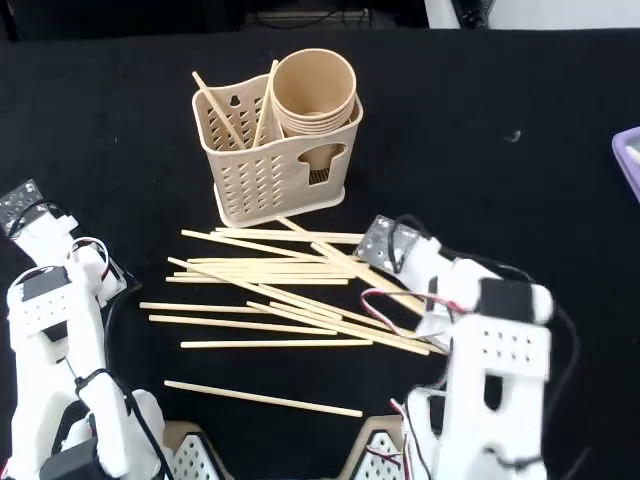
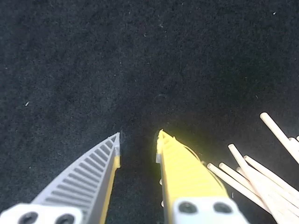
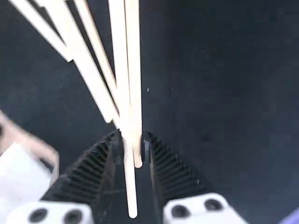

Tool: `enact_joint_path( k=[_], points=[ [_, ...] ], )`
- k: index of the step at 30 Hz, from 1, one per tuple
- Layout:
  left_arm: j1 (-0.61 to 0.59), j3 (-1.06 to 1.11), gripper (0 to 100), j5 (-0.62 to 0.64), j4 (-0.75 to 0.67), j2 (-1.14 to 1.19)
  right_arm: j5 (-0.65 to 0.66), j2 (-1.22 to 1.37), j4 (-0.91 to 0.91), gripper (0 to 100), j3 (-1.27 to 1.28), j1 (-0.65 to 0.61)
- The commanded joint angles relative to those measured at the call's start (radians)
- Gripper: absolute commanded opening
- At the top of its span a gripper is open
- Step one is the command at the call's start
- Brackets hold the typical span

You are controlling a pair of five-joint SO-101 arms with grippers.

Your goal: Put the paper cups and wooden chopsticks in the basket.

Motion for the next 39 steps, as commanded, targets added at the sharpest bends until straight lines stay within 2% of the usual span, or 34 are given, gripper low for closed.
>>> enact_joint_path(
  k=[1,5,8,14,18,21,24,27,30,36,39],
  points=[
    [-0.01,-0.008,13,0.005,-0.009,-0.032,0.02,-0.2,0.199,1.1,-0.211,0.023],
    [-0.01,-0.007,13,0.003,-0.008,-0.032,-0.006,-0.323,0.183,1.1,-0.225,0.017],
    [-0.008,-0.007,13,0.005,-0.008,-0.032,-0.098,-0.386,0.126,1.1,-0.231,0.006],
    [-0.008,-0.007,13,0.006,-0.009,-0.032,-0.367,-0.42,-0.034,1.1,-0.231,-0.253],
    [-0.008,-0.007,13,0.006,-0.008,-0.032,-0.588,-0.392,-0.293,1.1,-0.2,-0.39],
    [-0.007,-0.007,13,0.008,-0.009,-0.032,-0.766,-0.294,-0.591,1.1,-0.143,-0.463],
    [-0.007,-0.007,13,0.008,-0.009,-0.032,-0.875,-0.156,-0.916,1.1,-0.093,-0.537],
    [-0.007,-0.007,13,0.006,-0.008,-0.032,-0.924,0.005,-1.16,1.1,-0.099,-0.6],
    [-0.007,-0.007,13,0.006,-0.008,-0.032,-0.93,0.15,-1.297,1.1,-0.176,-0.654],
    [-0.007,-0.007,13,0.008,-0.008,-0.032,-0.931,0.38,-1.339,1.1,-0.415,-0.713],
    [-0.007,-0.007,13,0.008,-0.008,-0.032,-1.019,0.495,-1.343,1.1,-0.524,-0.709]
  ],
)
